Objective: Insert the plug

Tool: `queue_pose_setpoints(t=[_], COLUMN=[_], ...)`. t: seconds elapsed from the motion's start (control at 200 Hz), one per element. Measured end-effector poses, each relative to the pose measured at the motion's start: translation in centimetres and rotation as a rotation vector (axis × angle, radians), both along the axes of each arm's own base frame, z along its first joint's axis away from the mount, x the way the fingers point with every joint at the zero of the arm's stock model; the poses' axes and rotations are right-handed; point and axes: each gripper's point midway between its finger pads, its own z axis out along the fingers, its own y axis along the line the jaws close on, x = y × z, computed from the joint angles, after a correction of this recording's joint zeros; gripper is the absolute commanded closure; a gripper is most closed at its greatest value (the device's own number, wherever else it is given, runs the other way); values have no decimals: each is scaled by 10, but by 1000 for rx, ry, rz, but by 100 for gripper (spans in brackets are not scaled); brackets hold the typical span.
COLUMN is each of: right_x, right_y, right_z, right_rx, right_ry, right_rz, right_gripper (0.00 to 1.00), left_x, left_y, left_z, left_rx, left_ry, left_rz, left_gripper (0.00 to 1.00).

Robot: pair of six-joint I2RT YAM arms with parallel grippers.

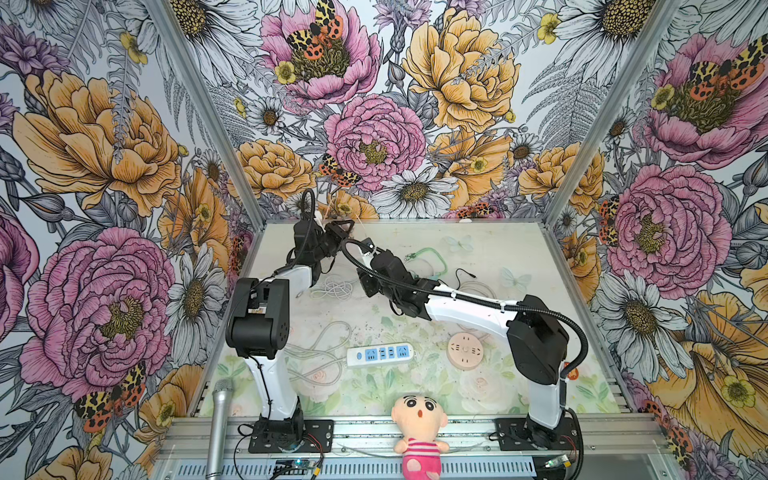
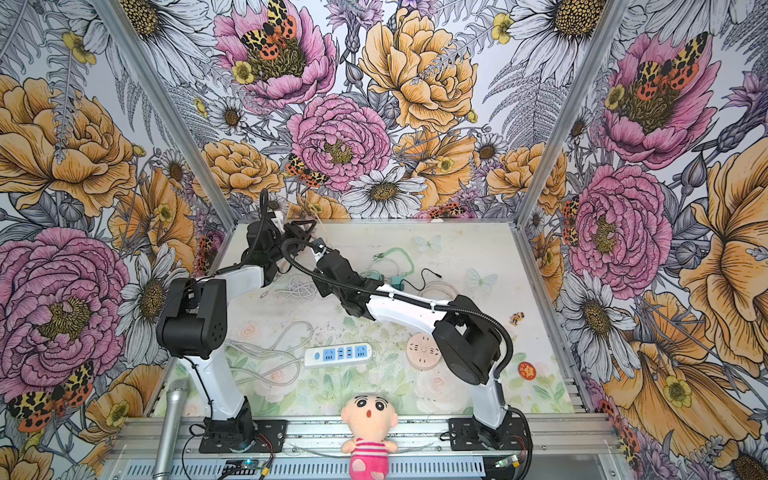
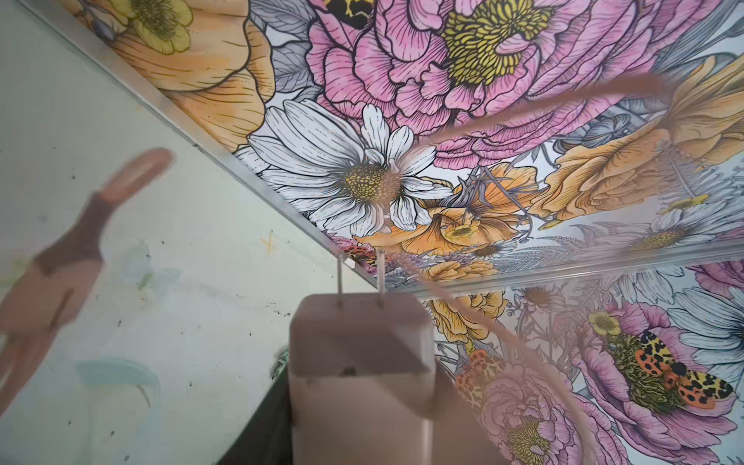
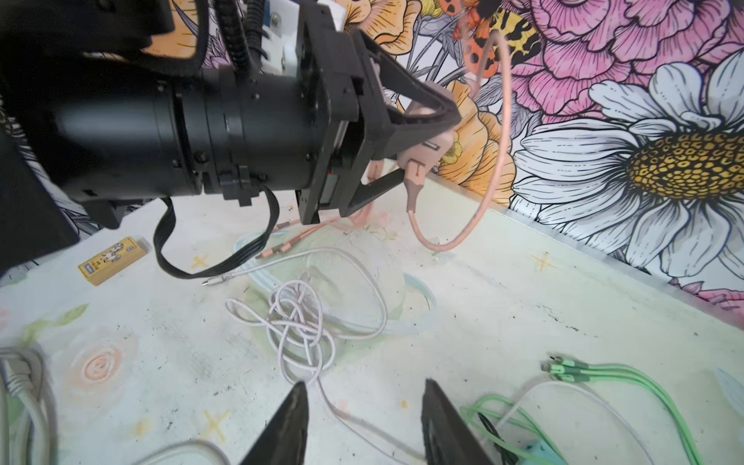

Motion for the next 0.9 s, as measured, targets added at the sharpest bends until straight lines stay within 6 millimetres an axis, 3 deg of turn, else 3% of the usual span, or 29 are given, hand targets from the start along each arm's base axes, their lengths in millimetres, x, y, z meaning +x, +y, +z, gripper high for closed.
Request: queue_pose_setpoints(t=[0.19, 0.33, 0.48, 0.741, 0.901], right_x=[-5, -8, -10, -15, -9], right_y=[-1, 8, 35, 79, 95], right_z=[-18, -17, -27, -78, -94], right_rx=[32, 92, 142, 145, 160], right_ry=[41, 64, 92, 174, 199], right_rz=[-6, 15, 58, 107, 104], right_gripper=[56, 62, 64, 70, 70], left_x=[-10, -20, -29, -58, -66], left_y=[3, 11, 27, 55, 76], left_z=[-14, -9, -1, -27, -39], left_rx=[79, 123, 161, 270, 284], left_ry=[59, 75, 85, 230, 286], left_rz=[-17, -14, 17, 94, 133], left_gripper=[60, 60, 61, 61, 62])
